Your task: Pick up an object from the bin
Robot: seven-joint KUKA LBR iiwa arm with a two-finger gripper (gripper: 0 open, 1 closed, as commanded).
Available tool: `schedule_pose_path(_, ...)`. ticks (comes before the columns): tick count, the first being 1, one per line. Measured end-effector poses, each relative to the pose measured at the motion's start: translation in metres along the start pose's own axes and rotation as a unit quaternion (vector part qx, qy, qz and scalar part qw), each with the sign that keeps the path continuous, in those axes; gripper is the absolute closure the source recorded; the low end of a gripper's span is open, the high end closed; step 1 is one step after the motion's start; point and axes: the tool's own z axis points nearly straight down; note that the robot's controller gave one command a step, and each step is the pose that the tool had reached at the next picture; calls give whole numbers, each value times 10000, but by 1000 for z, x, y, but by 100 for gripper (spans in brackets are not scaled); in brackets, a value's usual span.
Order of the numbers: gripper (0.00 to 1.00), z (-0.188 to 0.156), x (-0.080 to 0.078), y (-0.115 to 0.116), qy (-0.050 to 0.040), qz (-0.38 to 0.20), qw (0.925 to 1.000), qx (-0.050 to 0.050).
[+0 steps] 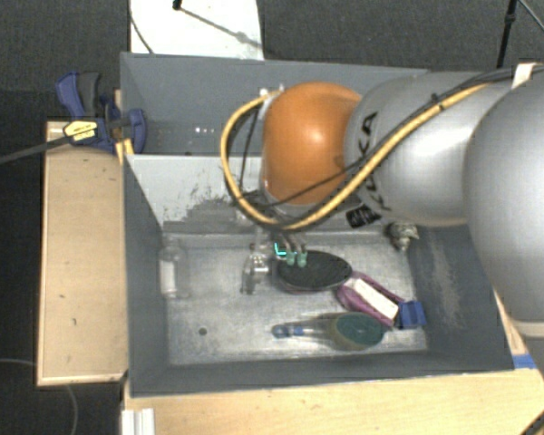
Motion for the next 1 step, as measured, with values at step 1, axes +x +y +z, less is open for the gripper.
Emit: schedule_pose_path(1, 0, 84, 23, -72, -57, -1444, 9895, -1)
